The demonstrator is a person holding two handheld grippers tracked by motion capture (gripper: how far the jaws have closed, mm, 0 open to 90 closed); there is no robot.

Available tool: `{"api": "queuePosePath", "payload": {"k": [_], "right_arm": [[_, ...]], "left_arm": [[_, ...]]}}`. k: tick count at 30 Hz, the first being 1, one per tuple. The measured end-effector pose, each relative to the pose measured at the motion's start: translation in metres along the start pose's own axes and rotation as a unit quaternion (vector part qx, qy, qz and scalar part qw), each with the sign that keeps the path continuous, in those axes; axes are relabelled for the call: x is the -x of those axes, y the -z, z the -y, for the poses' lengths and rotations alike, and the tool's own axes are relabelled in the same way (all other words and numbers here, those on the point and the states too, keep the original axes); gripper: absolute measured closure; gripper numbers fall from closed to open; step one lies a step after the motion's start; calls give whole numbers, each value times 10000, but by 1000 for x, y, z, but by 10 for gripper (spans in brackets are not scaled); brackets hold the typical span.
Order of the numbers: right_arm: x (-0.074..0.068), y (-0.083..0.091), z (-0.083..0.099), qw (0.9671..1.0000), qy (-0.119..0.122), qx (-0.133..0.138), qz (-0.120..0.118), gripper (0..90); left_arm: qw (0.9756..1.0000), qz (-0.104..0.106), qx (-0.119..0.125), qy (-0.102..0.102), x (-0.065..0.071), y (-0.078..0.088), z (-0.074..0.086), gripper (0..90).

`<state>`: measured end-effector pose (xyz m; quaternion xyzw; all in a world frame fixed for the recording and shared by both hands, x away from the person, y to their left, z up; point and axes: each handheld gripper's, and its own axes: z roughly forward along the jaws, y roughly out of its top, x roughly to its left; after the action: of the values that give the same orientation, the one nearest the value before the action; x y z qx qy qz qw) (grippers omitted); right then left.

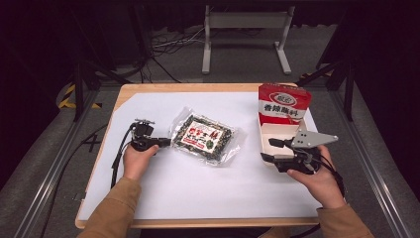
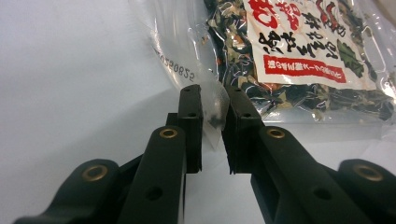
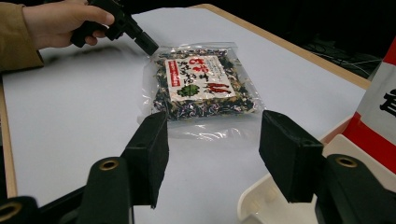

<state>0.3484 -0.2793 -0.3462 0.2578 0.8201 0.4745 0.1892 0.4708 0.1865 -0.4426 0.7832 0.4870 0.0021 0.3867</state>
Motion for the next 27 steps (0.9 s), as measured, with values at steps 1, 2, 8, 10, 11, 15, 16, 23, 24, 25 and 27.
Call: {"api": "queuePosePath", "payload": {"k": [1, 2, 8, 10, 11, 15, 16, 23, 24, 25, 27], "right_arm": [[0, 0, 0, 10000, -1, -1, 2, 425], [0, 0, 0, 10000, -4, -1, 0, 425], [0, 1, 0, 10000, 14, 38, -10, 424], [0, 2, 0, 10000, 21, 47, -12, 424], [0, 2, 0, 10000, 18, 49, -14, 424], [0, 1, 0, 10000, 19, 42, -13, 424], [0, 1, 0, 10000, 23, 40, -13, 423], [0, 2, -1, 10000, 23, 74, 0, 424], [0, 2, -1, 10000, 22, 79, 1, 424], [0, 3, -2, 10000, 31, 80, 2, 424], [0, 3, -3, 10000, 34, 89, 2, 424]], "left_arm": [[10000, -55, -2, -63, 1, 0, 0, 827], [9999, -106, 8, -100, 4, 0, -1, 847], [9996, -168, 136, -153, 5, 1, -1, 900], [9986, -400, 205, -289, 7, 5, -1, 900], [9988, -344, 272, -204, 5, 7, -1, 900], [9987, -234, 433, -145, 3, 16, -2, 900], [9986, -222, 452, -142, 4, 18, -2, 900], [9965, -192, 732, -366, 16, 37, -8, 900], [9965, -192, 732, -366, 16, 37, -8, 900], [9949, -183, 856, -501, 24, 48, -12, 900], [9940, -95, 937, -559, 30, 55, -14, 900]]}}
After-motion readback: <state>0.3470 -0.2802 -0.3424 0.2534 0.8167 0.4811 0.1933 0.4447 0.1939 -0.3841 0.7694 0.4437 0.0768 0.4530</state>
